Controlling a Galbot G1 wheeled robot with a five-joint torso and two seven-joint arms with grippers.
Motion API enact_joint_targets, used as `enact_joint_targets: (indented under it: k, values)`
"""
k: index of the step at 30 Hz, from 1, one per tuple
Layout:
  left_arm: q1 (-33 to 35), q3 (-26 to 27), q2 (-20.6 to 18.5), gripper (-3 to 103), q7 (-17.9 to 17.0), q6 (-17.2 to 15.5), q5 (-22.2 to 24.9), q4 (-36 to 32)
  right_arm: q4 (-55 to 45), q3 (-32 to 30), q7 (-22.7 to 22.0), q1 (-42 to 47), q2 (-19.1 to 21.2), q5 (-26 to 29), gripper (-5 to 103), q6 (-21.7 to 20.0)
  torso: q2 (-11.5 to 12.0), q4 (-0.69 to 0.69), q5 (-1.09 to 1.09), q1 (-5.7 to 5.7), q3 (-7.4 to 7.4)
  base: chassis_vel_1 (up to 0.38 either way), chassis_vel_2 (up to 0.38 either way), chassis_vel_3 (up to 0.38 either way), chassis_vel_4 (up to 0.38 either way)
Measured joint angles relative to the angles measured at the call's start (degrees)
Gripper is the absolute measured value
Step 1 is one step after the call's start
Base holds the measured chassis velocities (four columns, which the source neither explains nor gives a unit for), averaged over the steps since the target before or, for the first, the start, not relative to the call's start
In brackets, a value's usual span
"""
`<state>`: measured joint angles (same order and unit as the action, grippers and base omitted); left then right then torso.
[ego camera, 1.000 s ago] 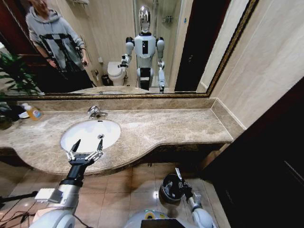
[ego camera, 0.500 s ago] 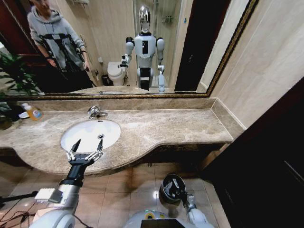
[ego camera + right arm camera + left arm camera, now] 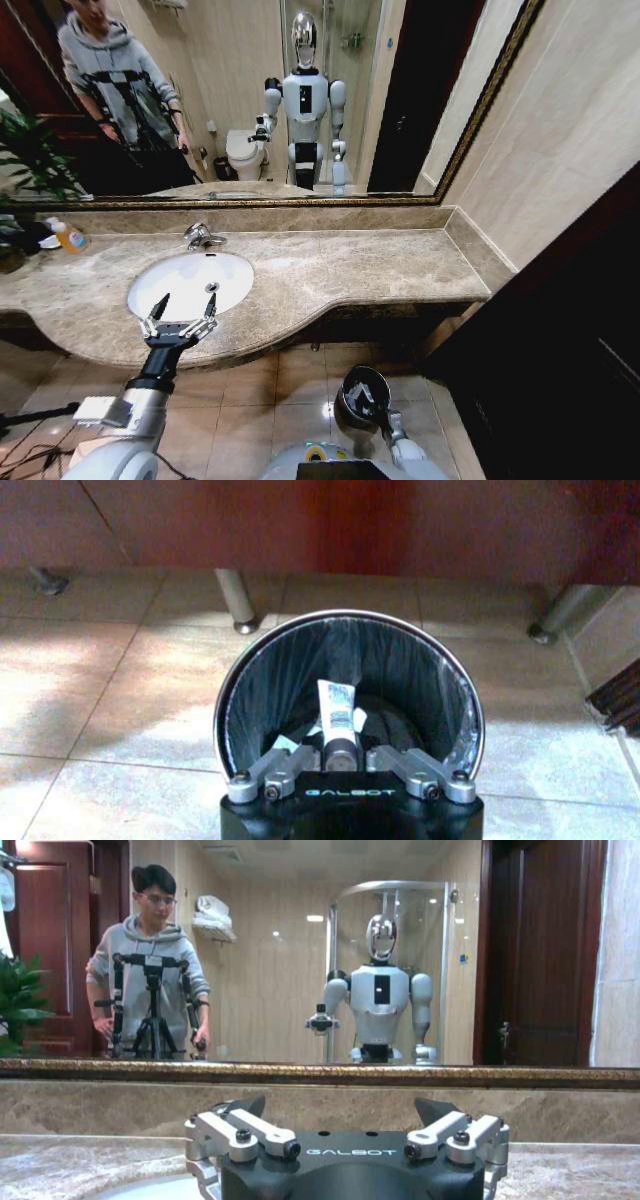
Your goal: Pick up the trash from the sink and place it in the trash bin.
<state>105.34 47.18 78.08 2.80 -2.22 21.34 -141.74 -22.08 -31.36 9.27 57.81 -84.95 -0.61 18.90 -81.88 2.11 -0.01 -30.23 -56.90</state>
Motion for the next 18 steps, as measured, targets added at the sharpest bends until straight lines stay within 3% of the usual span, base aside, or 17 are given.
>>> enact_joint_targets:
  k: [8,10,12,18]
  values:
    - [0.00,0.00,0.00,100,0.00,0.00,0.00,0.00,0.77,-0.06,-0.41,-0.76,-0.27,0.57,15,-1.08,0.00,0.00,0.01,0.00,0.00,0.000,0.000,0.000,0.000]
    - [0.00,0.00,0.00,100,0.00,0.00,0.00,0.00,0.47,0.05,-0.71,-0.50,-0.29,0.57,23,-1.38,0.00,0.00,0.00,0.00,0.00,0.000,0.000,0.000,0.000]
    - [0.00,0.00,0.00,100,0.00,0.00,0.00,0.00,0.31,0.07,-0.89,-0.33,-0.35,0.57,23,-1.43,0.00,0.00,0.00,0.00,0.00,0.000,0.000,0.000,0.000]
    - [0.00,0.00,0.00,100,0.00,0.00,0.00,0.00,-2.82,0.24,-2.24,1.08,-1.03,3.67,50,-3.71,0.00,0.00,0.01,0.00,0.00,0.000,0.000,0.000,0.000]
